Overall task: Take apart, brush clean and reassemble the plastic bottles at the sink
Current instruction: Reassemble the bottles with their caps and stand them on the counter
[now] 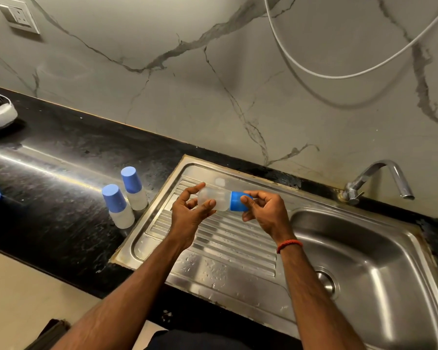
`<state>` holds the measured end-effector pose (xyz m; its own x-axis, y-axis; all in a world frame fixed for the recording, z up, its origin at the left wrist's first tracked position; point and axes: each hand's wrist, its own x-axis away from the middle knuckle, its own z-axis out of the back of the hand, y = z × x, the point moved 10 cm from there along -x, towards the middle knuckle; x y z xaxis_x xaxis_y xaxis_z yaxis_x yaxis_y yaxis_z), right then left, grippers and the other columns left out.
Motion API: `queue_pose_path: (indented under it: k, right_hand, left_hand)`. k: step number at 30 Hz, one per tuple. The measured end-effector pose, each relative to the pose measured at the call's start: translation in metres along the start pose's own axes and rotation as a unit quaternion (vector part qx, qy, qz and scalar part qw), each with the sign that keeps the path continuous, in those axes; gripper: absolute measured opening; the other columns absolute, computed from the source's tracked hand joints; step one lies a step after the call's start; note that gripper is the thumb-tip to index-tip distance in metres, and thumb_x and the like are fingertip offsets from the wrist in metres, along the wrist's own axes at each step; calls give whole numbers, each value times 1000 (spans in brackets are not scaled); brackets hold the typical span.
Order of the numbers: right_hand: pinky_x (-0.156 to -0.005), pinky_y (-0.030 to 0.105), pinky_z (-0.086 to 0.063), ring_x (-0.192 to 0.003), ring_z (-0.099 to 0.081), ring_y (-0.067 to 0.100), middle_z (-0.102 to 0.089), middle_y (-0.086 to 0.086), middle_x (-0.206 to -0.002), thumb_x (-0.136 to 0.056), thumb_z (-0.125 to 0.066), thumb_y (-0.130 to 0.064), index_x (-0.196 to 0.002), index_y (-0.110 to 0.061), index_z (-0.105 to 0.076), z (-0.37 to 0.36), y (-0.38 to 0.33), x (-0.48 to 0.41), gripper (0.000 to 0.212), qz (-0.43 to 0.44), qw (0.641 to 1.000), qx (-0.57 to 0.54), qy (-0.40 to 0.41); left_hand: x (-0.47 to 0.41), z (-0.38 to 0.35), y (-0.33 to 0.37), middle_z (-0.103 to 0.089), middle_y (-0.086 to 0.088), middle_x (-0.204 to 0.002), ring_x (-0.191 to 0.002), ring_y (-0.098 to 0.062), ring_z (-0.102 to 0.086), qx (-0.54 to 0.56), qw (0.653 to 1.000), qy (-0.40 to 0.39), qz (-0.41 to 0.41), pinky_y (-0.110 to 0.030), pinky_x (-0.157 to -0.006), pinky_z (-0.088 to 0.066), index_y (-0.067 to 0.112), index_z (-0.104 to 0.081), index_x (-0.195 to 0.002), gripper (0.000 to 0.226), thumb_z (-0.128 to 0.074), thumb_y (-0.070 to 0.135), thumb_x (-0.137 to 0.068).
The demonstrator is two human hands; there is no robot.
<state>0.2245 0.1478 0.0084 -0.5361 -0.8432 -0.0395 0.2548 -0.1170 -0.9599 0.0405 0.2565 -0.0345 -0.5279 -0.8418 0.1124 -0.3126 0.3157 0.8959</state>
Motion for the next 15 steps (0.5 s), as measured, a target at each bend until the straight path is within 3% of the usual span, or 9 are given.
queue_pose_path:
  k: [7,11,15]
  right_hand:
    - [-67,36,-63,-66,-73,25,-74,12,-90,-90,-68,-35,-111,-6,-65,-16,-5,-5,37,-34,999,-9,-1]
    - [-70,35,-63,-72,-75,22,-70,11,-102,-95,-62,-37,-118,-12,-59,-31,-15,-8,34,-38,999,-8,-21]
    - [-74,37,-63,-82,-75,21,-67,9,-110,-95,-61,-33,-123,-16,-58,-40,-21,-7,33,-39,999,-12,-22]
  left_hand:
    - [3,9,0,-61,-19,-127,-109,-37,-69,32,999,4,17,-46,-85,-62,19,-53,-130,71,-83,25,-66]
    - [-3,15,9,-57,-20,-132,-113,-38,-67,23,1000,1,14,-48,-86,-61,19,-51,-132,64,-78,17,-74]
    - [1,19,14,-60,-13,-129,-110,-33,-69,-33,999,18,9,-49,-85,-61,24,-50,-127,56,-76,28,-78]
